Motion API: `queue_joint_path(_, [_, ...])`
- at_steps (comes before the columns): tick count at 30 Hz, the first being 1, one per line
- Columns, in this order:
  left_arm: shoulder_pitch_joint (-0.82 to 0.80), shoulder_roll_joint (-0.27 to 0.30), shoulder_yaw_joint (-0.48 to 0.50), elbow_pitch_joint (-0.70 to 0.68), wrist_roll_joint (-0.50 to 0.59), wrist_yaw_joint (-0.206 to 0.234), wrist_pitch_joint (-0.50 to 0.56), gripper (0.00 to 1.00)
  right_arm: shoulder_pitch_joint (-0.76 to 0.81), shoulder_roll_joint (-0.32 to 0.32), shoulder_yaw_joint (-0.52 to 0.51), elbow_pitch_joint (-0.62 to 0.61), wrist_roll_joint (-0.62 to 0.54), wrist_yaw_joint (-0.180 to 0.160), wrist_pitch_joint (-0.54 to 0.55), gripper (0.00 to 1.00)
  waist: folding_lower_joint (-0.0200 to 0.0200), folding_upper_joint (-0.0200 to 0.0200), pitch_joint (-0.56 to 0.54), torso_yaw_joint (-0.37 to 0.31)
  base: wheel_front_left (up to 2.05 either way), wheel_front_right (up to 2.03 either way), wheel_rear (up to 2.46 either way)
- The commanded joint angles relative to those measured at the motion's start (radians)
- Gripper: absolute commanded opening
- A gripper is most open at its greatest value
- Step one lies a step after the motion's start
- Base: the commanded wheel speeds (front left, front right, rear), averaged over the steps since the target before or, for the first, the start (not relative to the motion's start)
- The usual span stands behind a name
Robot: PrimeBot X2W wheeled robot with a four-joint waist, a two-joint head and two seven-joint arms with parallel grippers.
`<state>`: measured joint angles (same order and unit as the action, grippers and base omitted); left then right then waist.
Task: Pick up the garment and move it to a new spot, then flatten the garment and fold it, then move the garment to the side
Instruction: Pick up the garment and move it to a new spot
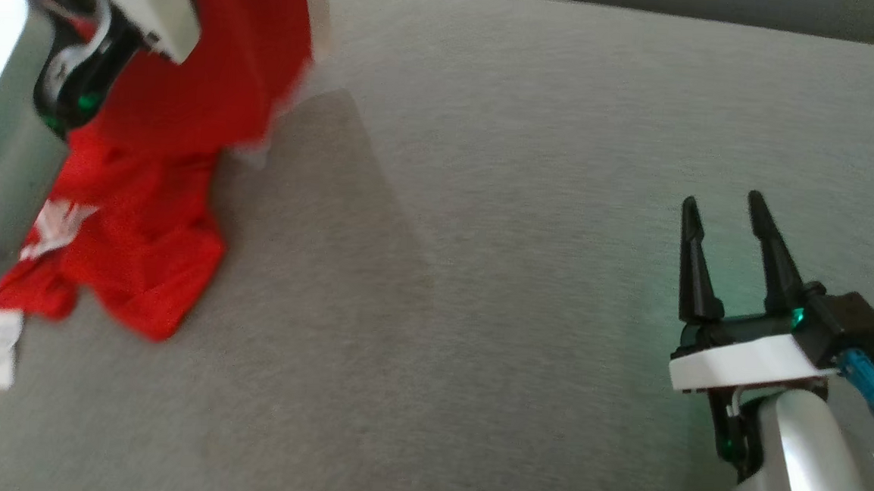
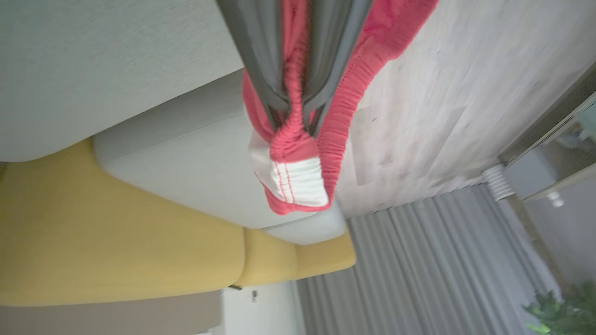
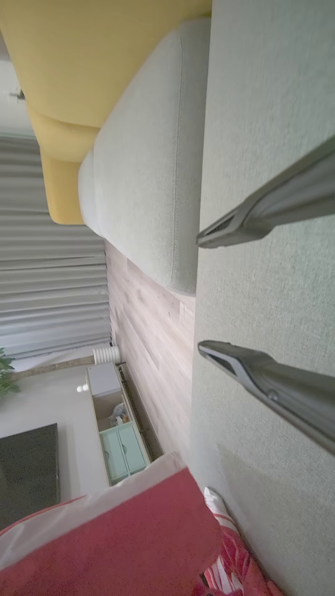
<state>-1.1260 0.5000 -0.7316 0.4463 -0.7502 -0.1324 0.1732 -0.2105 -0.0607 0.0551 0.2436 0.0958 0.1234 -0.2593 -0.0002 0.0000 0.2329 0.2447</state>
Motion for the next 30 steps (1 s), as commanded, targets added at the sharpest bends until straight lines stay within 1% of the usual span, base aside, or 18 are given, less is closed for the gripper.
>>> queue_joint_path(1, [-0.072, 0.049, 0.029, -0.044, -0.006, 0.002, 0.010, 0.00, 0.002, 0.010, 0.031, -0.036, 0.015, 0.007, -0.002, 1.00, 0.0002, 0.0000, -0.065, -0.101, 0.00, 0.00, 0.00])
queue_joint_path(4, [-0.122, 0.042, 0.006, -0.100, -0.008, 0.002, 0.030, 0.00, 0.008, 0.010, 0.039, -0.049, 0.054, 0.007, -0.002, 1.00, 0.0002, 0.0000, -0.087, -0.193, 0.00, 0.00, 0.00])
queue_joint_path(8, [-0.194, 0.003, -0.011, -0.129, -0.001, 0.002, 0.021, 0.00, 0.021, 0.010, 0.036, -0.075, 0.098, 0.007, -0.002, 1.00, 0.0002, 0.0000, -0.103, -0.321, 0.00, 0.00, 0.00])
queue_joint_path(12, [-0.225, -0.065, -0.021, -0.088, -0.002, 0.002, -0.026, 0.00, 0.038, 0.010, 0.047, -0.097, 0.129, 0.007, -0.002, 1.00, 0.0002, 0.0000, -0.107, -0.441, 0.00, 0.00, 0.00])
queue_joint_path(16, [-0.187, -0.141, -0.040, -0.011, -0.032, 0.002, -0.084, 0.00, 0.048, 0.010, 0.051, -0.118, 0.157, 0.007, -0.002, 1.00, 0.0002, 0.0000, -0.094, -0.527, 0.00, 0.00, 0.00])
queue_joint_path(19, [-0.086, -0.182, -0.072, 0.035, -0.049, 0.002, -0.141, 0.00, 0.053, 0.010, 0.067, -0.124, 0.174, 0.007, -0.002, 1.00, 0.0002, 0.0000, -0.080, -0.566, 0.00, 0.00, 0.00])
queue_joint_path(22, [0.096, -0.212, -0.110, 0.077, -0.080, 0.003, -0.216, 0.00, 0.059, 0.010, 0.072, -0.123, 0.188, 0.007, -0.002, 1.00, 0.0002, 0.0000, -0.068, -0.583, 0.00, 0.00, 0.00])
queue_joint_path(24, [0.217, -0.223, -0.145, 0.109, -0.076, 0.006, -0.273, 0.00, 0.060, 0.010, 0.068, -0.127, 0.196, 0.007, -0.002, 1.00, 0.0002, 0.0000, -0.052, -0.581, 0.00, 0.00, 0.00])
queue_joint_path(27, [0.366, -0.262, -0.168, 0.157, -0.086, 0.016, -0.364, 0.00, 0.060, 0.010, 0.064, -0.135, 0.205, 0.007, -0.002, 1.00, 0.0002, 0.0000, -0.031, -0.550, 0.00, 0.00, 0.00])
queue_joint_path(28, [0.402, -0.280, -0.172, 0.170, -0.088, 0.020, -0.385, 0.13, 0.062, 0.010, 0.059, -0.137, 0.204, 0.007, -0.002, 1.00, 0.0002, 0.0000, -0.030, -0.533, 0.00, 0.00, 0.00])
queue_joint_path(29, [0.431, -0.295, -0.170, 0.177, -0.085, 0.027, -0.403, 0.82, 0.064, 0.010, 0.057, -0.137, 0.204, 0.007, -0.002, 1.00, 0.0002, 0.0000, -0.032, -0.517, 0.00, 0.00, 0.00])
queue_joint_path(30, [0.459, -0.311, -0.167, 0.185, -0.082, 0.036, -0.416, 1.00, 0.069, 0.010, 0.051, -0.136, 0.202, 0.007, -0.002, 1.00, 0.0002, 0.0000, -0.038, -0.497, 0.00, 0.00, 0.00])
